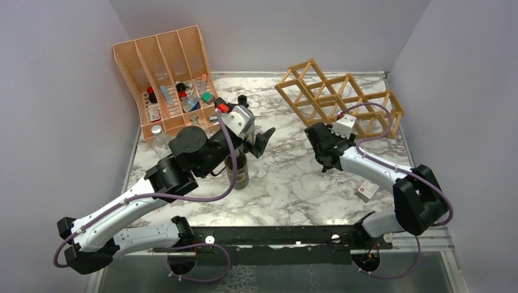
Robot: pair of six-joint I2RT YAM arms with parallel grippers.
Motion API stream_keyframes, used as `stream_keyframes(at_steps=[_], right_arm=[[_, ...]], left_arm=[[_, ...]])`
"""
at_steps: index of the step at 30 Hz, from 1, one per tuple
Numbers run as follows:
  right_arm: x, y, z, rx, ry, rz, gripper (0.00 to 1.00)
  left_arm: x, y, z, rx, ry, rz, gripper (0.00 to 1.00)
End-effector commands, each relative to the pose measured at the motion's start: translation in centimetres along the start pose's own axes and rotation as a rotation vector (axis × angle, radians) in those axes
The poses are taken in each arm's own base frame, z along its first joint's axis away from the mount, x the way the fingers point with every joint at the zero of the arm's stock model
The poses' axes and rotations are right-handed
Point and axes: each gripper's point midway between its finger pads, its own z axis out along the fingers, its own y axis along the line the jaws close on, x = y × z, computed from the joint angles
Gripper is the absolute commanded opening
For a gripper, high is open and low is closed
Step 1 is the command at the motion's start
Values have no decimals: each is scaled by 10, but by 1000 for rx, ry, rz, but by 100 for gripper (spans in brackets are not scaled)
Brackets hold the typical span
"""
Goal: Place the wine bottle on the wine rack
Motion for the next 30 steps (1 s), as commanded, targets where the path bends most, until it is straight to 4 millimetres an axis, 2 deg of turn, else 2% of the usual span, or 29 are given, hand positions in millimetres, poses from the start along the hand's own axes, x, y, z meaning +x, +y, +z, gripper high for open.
stream_keyframes(at_steps=[1, 4, 15, 25, 30], right_arm=[[-36, 14, 12, -48, -134, 57, 1], [-40, 22, 16, -117, -149, 38, 1], [-45, 23, 32, -150, -166, -20, 1], [-43, 9, 57, -100, -155, -73, 1], [-43, 14, 65, -121, -158, -99, 6]], left_arm=[[-17, 7, -6, -20, -29, 11, 99], [-17, 8, -6, -21, -27, 9, 99], [-16, 8, -1, -26, -19, 16, 99], [-14, 7, -1, -25, -11, 14, 99], [-14, 7, 0, -24, -9, 15, 99]])
